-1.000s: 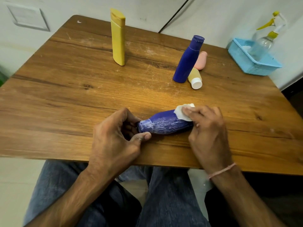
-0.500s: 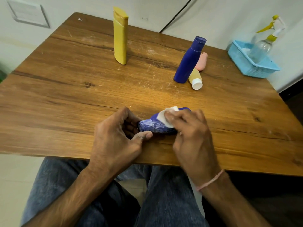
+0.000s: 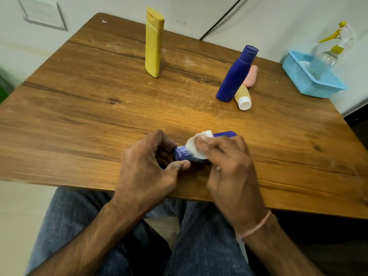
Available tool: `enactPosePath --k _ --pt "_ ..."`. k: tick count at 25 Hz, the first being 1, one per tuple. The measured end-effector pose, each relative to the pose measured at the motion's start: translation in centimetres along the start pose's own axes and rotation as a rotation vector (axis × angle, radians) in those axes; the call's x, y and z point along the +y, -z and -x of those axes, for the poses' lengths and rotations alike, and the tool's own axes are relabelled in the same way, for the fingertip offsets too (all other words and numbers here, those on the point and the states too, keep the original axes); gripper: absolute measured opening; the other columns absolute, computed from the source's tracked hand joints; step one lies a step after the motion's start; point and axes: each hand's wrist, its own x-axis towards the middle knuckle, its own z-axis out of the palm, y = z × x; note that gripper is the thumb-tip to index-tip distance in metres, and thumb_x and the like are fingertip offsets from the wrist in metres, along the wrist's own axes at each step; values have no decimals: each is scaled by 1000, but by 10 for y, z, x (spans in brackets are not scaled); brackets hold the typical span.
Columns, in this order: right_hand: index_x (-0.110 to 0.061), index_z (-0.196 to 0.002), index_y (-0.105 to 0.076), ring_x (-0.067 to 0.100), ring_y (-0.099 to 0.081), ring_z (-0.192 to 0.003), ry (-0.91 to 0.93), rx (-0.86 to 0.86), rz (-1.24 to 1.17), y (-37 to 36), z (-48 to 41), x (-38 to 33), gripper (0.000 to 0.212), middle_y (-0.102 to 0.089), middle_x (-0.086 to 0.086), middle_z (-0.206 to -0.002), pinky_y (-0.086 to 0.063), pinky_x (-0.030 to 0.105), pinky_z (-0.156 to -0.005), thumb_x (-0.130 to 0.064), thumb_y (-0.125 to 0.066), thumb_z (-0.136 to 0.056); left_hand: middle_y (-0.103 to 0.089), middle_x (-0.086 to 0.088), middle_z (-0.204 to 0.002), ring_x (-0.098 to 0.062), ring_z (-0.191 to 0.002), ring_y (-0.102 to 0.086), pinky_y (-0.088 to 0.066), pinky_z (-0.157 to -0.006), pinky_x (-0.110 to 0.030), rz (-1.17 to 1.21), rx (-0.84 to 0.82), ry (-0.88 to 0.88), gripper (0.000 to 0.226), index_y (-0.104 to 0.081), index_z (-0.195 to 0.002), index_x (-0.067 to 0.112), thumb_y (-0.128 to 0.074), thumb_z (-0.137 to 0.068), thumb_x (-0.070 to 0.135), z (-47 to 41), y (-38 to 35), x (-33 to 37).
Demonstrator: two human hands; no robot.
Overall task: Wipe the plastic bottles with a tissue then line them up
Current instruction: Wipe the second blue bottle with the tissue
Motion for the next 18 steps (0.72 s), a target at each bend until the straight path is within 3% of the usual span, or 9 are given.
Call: enactPosePath --k 3,7,11,16,18 --pt "-7 -120 -71 25 -56 -97 166 -48 -77 2 0 -6 43 -69 5 -112 -49 30 -89 5 -48 -86 -71 8 -80 -8 -71 -69 -57 -62 -27 -31 -10 -41 29 -68 -86 16 -87 -67 5 1 1 -1" --pt "-9 -117 -73 22 -53 -98 34 -40 33 4 -23 17 45 -69 3 -109 -50 32 -84 10 -53 -81 -70 8 -84 -9 -73 -69 -58 -64 -28 -24 -9 -6 34 -68 -88 18 -92 -64 18 0 0 -1" --pt "-5 -115 -73 23 -53 -97 211 -110 -66 3 -10 -6 40 -70 5 -111 -47 26 -87 11 -55 -83 -69 11 -82 -4 -73 -67 -56 -63 -26 -66 -5 -42 40 -62 -90 20 -91 -64 11 0 2 -1" --pt "-8 -110 -76 23 -52 -93 103 -97 28 5 -28 2 44 -70 2 -104 -52 35 -79 10 -55 -77 -64 8 -88 -5 -76 -67 -55 -64 -16 -21 4 -49 68 -42 -104 26 -92 -62 5 0 -1 0" --pt "-6 -111 -75 24 -53 -95 159 -136 -1 2 -21 -14 42 -70 3 -105 -52 35 -83 12 -57 -78 -61 8 -92 -4 -81 -66 -54 -65 -13 -31 20 -79 70 -39 -108 24 -87 -63 -1 2 -1 -1"
